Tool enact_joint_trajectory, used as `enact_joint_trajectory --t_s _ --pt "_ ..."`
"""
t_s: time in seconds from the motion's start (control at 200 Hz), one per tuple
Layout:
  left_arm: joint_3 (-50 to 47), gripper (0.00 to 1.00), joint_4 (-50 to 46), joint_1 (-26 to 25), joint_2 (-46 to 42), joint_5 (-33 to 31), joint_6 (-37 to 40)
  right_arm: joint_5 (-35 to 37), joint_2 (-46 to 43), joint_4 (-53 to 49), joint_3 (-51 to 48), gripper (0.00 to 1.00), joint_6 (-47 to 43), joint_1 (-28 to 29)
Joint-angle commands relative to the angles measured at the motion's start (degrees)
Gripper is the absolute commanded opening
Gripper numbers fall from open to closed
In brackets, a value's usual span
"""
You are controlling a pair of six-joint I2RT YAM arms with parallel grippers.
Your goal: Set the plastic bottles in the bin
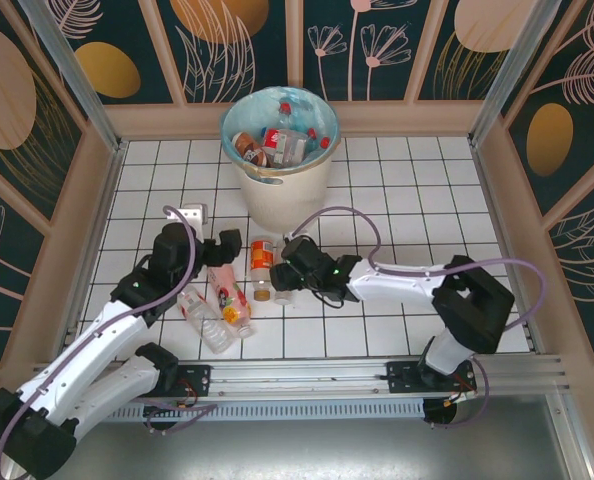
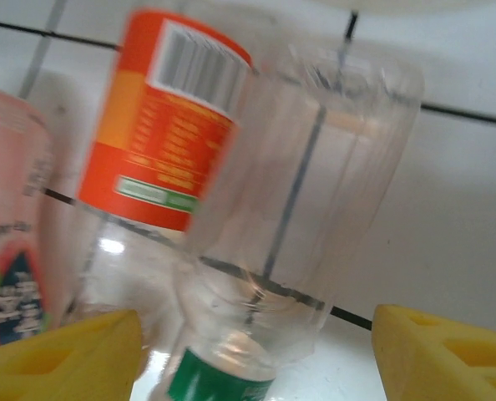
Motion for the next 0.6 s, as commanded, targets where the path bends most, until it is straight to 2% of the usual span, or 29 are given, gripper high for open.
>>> enact_joint_trajectory --t_s 0.0,0.245,0.596 --pt "-2.1 0.93 3.3 0.3 0.2 5.5 2.1 0.2 2.8 -0.8 1.8 0.74 3.1 0.3" --pt "-2.1 0.93 3.9 0.3 1.5 6.9 3.0 -2.8 7.6 0.0 4.6 0.75 4.4 -1.9" --pt "-2.3 0.93 5.5 0.3 2.1 6.4 4.4 -2.9 5.9 0.1 0.1 0.69 3.6 -4.2"
